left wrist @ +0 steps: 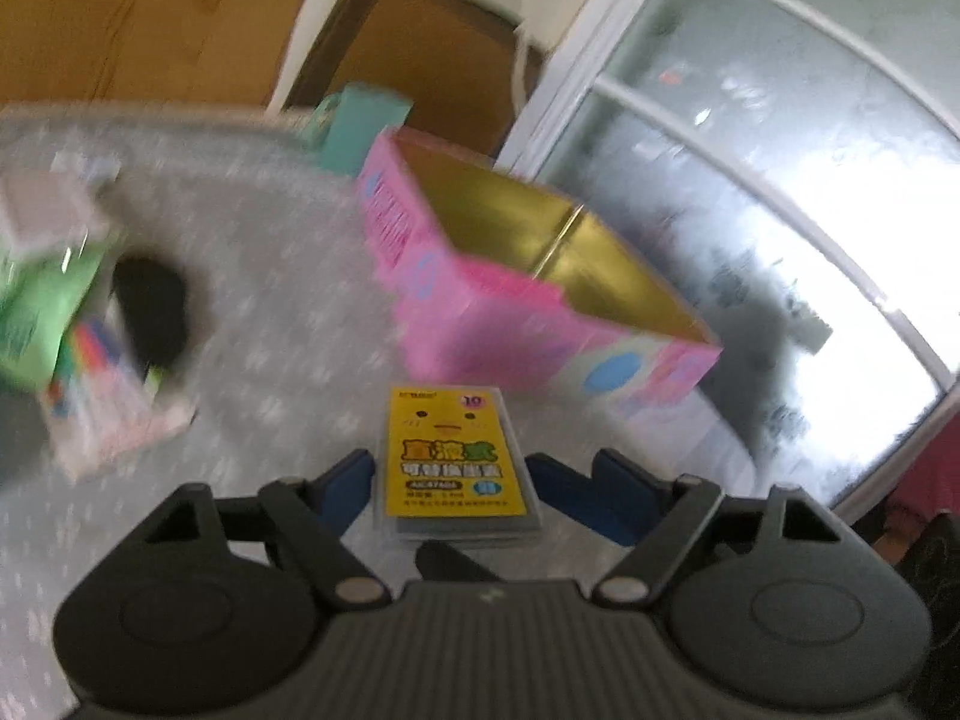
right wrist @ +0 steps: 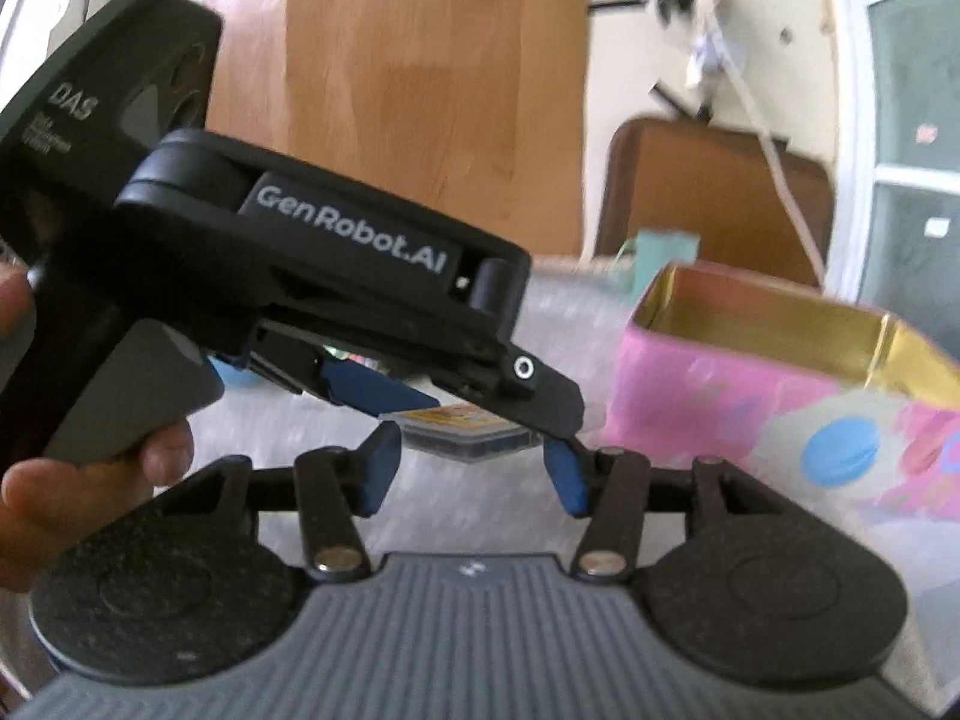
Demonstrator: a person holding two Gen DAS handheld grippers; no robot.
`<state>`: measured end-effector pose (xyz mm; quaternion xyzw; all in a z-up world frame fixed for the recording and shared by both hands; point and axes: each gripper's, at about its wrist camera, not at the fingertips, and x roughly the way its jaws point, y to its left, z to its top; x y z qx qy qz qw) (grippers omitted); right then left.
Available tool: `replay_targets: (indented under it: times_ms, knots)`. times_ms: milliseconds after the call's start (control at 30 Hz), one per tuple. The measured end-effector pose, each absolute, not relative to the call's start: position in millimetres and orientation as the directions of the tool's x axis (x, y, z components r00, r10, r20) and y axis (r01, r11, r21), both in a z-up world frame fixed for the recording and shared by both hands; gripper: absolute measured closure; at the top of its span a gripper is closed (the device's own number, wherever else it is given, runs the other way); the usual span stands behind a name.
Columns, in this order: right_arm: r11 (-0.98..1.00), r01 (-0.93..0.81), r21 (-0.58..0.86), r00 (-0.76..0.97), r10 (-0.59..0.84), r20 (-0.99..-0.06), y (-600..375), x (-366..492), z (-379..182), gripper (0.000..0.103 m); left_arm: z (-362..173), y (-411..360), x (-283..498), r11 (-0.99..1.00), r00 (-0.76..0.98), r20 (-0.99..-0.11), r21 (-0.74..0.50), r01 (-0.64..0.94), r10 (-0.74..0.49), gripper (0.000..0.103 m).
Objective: Organize soft objects
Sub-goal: 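Lower the yellow card pack into the pink tin and release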
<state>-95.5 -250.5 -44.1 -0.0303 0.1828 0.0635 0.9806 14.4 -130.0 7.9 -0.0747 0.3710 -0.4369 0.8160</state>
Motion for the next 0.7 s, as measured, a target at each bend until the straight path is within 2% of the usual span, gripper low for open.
replay_targets:
  times_ms: [200,333,700]
  knots:
    - [0.996,-0.070,-0.052,0.973,0.057,-0.222,-280.7,-99.2,-9.5,0.047,53.0,-174.7,21.9,0.556,0.353,-0.482,-0.388,0.735,-0.802,0.022]
    - [0.999,-0.006,-0.047,0.985,-0.003,-0.174,-311.0,-86.8,2.4,0.047,63.4,-221.2,36.9,0.534,0.340,-0.480,-0.357,0.766,-0.809,0.022]
    - [0.988,0.152,0.014,0.961,-0.144,-0.235,-417.7,-46.2,-5.1,0.047,35.5,-345.8,72.3,0.494,0.255,-0.528,-0.381,0.781,-0.810,0.020]
